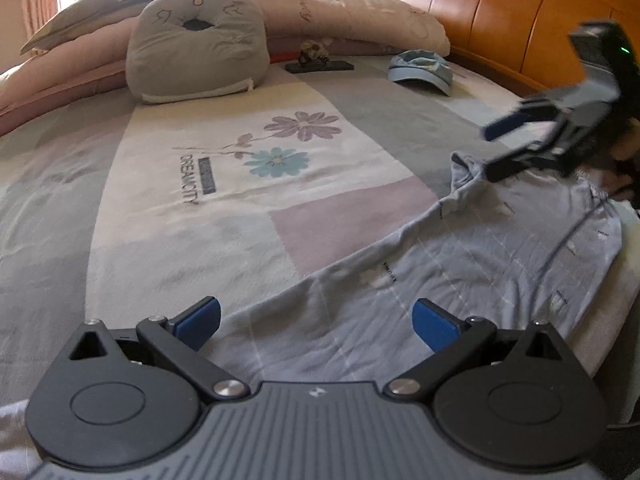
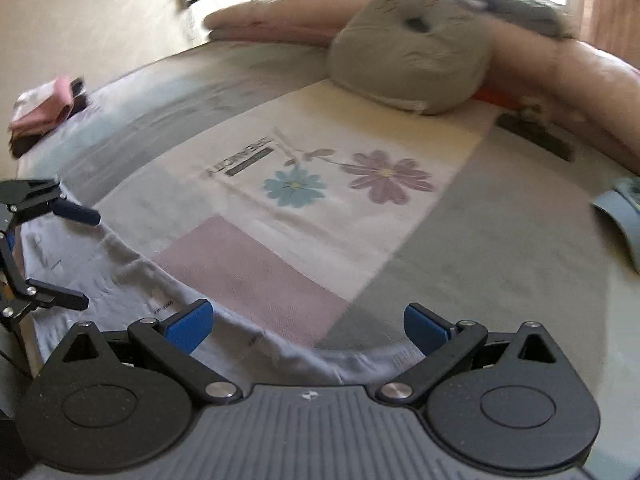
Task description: Fold clothes
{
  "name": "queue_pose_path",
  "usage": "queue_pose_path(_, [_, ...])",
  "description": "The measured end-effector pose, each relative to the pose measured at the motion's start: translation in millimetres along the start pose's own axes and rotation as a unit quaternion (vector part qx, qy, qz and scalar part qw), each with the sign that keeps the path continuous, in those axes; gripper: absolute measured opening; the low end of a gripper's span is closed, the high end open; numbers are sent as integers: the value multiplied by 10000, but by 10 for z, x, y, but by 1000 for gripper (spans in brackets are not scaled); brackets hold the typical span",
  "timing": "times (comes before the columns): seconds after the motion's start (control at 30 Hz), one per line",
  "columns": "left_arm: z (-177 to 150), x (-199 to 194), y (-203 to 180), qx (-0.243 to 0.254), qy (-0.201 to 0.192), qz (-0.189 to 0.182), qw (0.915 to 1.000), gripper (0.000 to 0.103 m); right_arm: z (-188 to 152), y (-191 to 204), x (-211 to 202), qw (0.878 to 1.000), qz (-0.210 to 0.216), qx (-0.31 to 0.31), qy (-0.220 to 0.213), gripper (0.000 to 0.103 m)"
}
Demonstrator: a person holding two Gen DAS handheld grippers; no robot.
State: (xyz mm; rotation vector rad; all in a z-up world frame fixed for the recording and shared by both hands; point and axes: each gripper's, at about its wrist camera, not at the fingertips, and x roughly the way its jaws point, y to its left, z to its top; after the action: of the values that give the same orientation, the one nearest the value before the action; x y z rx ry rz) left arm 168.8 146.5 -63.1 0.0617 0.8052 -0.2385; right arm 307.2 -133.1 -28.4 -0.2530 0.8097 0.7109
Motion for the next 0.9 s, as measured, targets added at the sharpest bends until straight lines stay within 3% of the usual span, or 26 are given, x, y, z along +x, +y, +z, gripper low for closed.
queue_pose_path(0.07, [-22,12,1,-46,50,4,10000,102,-134,-16,-40,9998,-5,170,44,103])
queue_pose_path(0.23, [-16,40,-38,-57,116,35,9999,102,-245,-163,377,9981,96,582,200,103])
queue_pose_path(0.37, [-40,-6,-64,-75,169,175,9997,102,-208,-240,606,9979,-216,610,88,103])
queue_pose_path(0.47, [-64,-73,-104,-73,151,121,9998,102,-197,-235,403,9963,-240,830,-34,103])
queue_pose_path(0.63, [-85,-22,-274,-139,176,-93,9997,102,-494,15,-126,9924,-956,771,-67,103])
queue_pose_path(0.8, [-225,232,-489,-381,504,225,9977,102,-1008,273,-340,9852,-1410,964,137,103])
queue_pose_path(0.9, [-272,255,-631,-355,358,373,9980,102,-1211,344,-312,9815,-1441,1234,249,103])
